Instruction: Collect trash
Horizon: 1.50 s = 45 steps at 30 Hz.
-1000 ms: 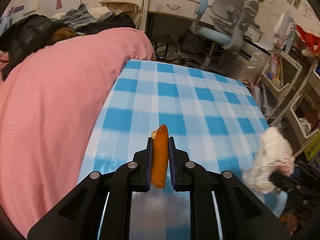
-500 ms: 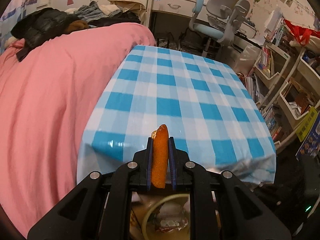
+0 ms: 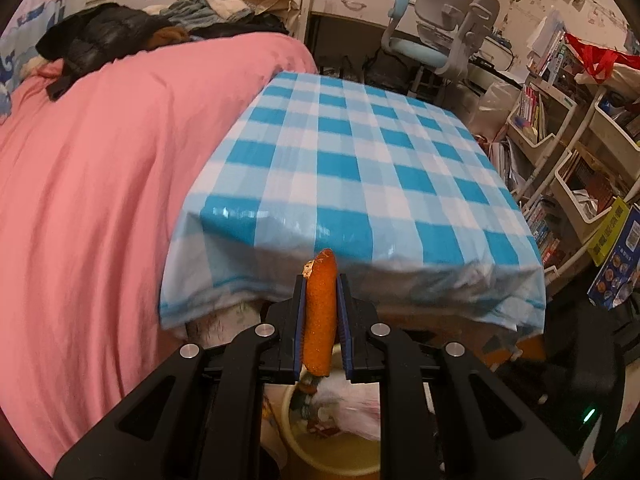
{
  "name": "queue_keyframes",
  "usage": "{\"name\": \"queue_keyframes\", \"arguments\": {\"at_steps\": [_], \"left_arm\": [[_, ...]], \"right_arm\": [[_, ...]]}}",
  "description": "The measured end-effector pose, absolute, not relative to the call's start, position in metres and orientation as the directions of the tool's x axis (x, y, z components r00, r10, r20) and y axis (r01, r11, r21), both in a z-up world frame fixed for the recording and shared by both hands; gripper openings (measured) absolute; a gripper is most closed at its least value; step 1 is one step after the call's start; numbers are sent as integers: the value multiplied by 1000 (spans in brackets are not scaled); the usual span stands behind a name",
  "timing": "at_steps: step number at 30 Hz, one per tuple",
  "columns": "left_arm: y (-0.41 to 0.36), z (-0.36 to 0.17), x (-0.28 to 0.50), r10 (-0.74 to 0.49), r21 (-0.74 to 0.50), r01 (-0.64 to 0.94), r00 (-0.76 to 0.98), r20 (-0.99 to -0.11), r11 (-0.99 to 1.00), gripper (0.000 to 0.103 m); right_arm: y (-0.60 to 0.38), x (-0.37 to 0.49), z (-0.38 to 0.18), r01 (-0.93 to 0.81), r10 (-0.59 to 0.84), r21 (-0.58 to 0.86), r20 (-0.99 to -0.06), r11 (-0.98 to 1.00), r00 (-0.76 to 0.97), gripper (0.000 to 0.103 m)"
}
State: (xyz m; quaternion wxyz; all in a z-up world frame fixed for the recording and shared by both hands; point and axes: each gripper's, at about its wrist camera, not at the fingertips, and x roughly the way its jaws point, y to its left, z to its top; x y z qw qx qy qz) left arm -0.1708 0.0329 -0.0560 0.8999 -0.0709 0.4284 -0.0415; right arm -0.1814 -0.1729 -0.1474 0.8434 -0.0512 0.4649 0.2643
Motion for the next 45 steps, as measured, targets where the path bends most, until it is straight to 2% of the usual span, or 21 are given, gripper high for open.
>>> {"name": "queue_keyframes", "arguments": {"at_steps": [3,7,10,13,16,18,22,24,27,34,45], "left_arm": [[28,-63,-181,-135,-157,18,606,-784,987,14],[17,-75,-189,-136,-130,52,560,-817,990,14],[4,-88,-194,-135,-99,98,502,-855,990,14],[-4,-93,-197,-125,-71,129,482,-867,989,16],[-5,-91,-199,-112,-55,127,500,-859,990,28],[-3,-86,-199,-94,-41,112,526,-845,993,47],[3,-73,-201,-55,-19,67,596,-801,998,55],[8,-64,-202,-19,-1,29,639,-769,1000,67],[17,-53,-204,35,12,-38,692,-721,999,77],[35,-38,-205,123,8,-156,747,-653,988,82],[40,-9,-202,151,2,-183,806,-573,983,87]], "right_arm": [[-190,-183,-131,-438,387,156,-769,885,509,59],[-217,-186,-100,-352,384,186,-646,917,659,75],[-229,-193,-82,-322,376,197,-559,926,739,79],[-233,-197,-72,-315,370,194,-513,929,775,81],[-234,-200,-68,-311,362,184,-482,932,798,85],[-236,-200,-65,-309,358,180,-468,934,808,86],[-238,-201,-65,-311,354,169,-460,935,814,86],[-239,-203,-61,-311,348,155,-445,938,825,87],[-239,-209,-55,-309,339,139,-421,941,842,90],[-236,-212,-55,-317,336,117,-418,941,844,90],[-231,-213,-39,-325,317,41,-372,945,872,91]]}}
